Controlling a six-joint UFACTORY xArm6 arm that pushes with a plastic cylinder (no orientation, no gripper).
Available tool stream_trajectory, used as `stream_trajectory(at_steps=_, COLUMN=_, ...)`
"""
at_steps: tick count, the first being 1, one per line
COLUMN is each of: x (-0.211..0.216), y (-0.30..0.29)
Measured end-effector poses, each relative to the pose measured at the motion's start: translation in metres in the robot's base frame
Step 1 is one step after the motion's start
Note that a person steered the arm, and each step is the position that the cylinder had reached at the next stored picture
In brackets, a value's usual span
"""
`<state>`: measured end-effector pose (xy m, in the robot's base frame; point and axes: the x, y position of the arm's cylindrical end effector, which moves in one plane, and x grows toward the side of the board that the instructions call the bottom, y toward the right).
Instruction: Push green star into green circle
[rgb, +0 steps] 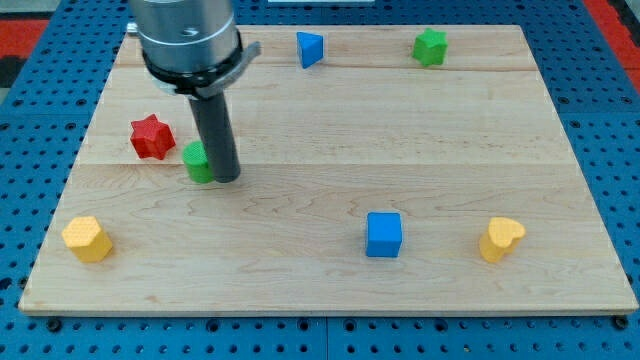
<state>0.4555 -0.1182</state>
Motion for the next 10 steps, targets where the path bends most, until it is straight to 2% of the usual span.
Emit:
stream_trajectory(at_steps=1, x=-0.018, y=-0.029)
stream_trajectory(at_steps=2, x=-0.027, y=-0.006)
stream_trajectory(at_steps=3, x=-0.029, y=0.106)
stream_trajectory(at_steps=4, x=-0.065, y=0.219)
stream_trajectory(at_steps=5, x=-0.131, y=0.263)
stream_trajectory(at_steps=6, x=-0.191, y=0.34)
stream_trajectory(at_steps=7, x=-0.25, y=0.311)
stream_trajectory(at_steps=8, x=-0.241, y=0.23)
stream_trajectory(at_steps=9, x=-0.219, y=0.225)
stream_trajectory(at_steps=10, x=-0.245, y=0.252)
